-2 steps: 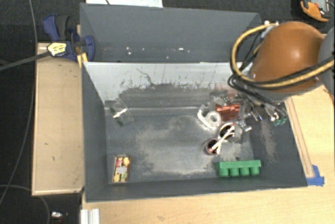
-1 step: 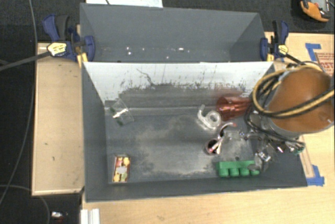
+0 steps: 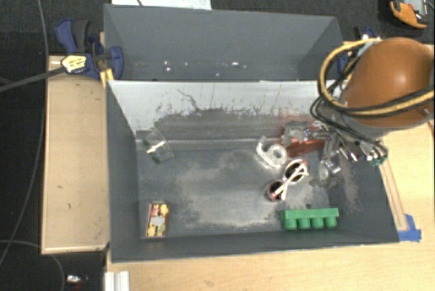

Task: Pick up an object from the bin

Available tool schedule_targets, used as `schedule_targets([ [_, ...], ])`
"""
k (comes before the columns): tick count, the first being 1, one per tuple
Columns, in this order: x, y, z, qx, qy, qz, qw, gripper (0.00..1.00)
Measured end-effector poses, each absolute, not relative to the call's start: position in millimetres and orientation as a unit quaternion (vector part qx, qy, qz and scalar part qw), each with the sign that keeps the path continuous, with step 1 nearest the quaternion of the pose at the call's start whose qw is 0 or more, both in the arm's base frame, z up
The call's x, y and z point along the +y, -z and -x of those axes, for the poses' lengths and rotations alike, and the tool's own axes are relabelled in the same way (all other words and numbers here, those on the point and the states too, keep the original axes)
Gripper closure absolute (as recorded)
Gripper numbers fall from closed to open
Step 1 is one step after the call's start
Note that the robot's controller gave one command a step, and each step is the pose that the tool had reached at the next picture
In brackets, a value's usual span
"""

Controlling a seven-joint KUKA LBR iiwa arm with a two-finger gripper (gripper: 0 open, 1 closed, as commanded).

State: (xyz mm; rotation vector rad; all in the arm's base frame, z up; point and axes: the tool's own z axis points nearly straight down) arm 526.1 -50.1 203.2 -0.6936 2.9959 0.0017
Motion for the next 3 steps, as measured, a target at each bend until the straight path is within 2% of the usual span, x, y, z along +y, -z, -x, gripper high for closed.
schedule_targets([
  [1,-61,-179,-519.1,0.967,0.001,0.253,0.033,0.00],
  [2,-53,-122,-508.6,0.911,0.006,0.412,0.035,0.00],
  [3,-98,-97,-508.3,0.943,0.002,0.332,0.028,1.00],
])
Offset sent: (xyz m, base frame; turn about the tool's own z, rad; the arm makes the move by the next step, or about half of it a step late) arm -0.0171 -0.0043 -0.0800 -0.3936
